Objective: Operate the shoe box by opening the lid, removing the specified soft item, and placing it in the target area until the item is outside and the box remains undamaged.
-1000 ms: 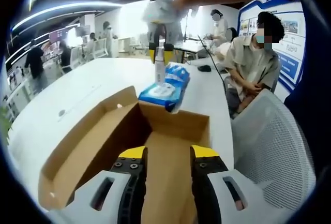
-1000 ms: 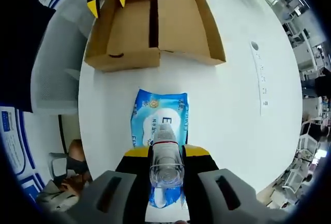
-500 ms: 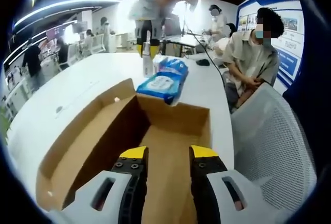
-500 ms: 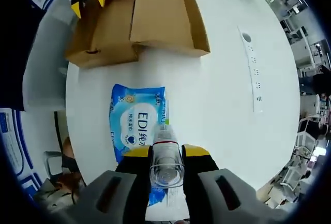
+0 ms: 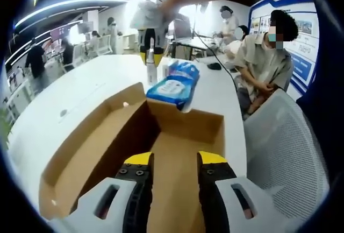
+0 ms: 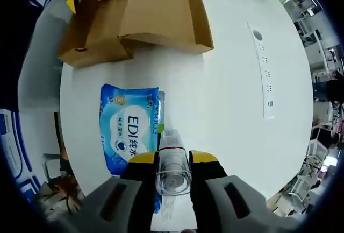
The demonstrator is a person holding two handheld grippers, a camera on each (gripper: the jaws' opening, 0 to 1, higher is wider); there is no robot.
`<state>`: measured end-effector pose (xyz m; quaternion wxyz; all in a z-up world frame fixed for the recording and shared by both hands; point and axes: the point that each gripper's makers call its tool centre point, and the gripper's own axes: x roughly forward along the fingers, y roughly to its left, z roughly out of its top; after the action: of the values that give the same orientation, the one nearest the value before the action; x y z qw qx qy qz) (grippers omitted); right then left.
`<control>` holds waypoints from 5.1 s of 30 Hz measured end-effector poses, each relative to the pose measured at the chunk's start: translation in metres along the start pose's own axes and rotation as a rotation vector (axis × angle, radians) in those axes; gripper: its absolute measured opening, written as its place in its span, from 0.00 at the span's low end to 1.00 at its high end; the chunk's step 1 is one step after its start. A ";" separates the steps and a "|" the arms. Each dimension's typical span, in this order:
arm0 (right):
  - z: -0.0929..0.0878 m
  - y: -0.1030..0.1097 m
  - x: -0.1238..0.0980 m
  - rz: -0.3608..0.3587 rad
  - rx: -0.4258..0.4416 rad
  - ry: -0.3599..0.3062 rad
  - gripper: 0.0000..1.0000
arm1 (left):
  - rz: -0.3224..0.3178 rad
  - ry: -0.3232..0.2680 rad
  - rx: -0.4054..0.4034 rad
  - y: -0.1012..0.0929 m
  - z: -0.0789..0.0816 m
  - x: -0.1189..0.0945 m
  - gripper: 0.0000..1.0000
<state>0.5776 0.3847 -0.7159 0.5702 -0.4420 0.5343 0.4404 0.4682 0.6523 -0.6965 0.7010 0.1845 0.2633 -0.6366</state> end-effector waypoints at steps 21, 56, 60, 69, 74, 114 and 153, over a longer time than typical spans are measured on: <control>0.000 -0.006 0.024 0.022 -0.010 0.007 0.20 | 0.046 0.011 -0.016 0.012 -0.001 -0.001 0.31; -0.003 -0.005 0.016 0.014 0.040 -0.024 0.29 | 0.046 -0.008 -0.018 0.009 0.008 0.000 0.30; -0.003 -0.005 0.012 0.009 0.048 -0.034 0.29 | 0.044 -0.011 -0.016 0.008 0.009 0.001 0.30; 0.003 -0.010 -0.018 -0.052 0.046 -0.074 0.30 | 0.067 -0.031 -0.011 0.012 0.016 -0.003 0.31; 0.013 -0.013 -0.047 -0.143 0.064 -0.149 0.30 | 0.072 -0.044 -0.013 0.012 0.020 -0.006 0.30; 0.104 0.096 -0.080 -0.353 0.453 -0.526 0.25 | 0.376 -0.023 -0.153 0.026 -0.040 -0.117 0.29; 0.130 0.133 -0.037 -0.248 0.537 -0.555 0.21 | 0.605 0.073 -0.609 0.031 -0.129 -0.143 0.04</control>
<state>0.4751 0.5397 -0.6780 0.8368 -0.2030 0.3986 0.3156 0.4738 0.8465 -0.7152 0.8687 0.0605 0.3978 -0.2889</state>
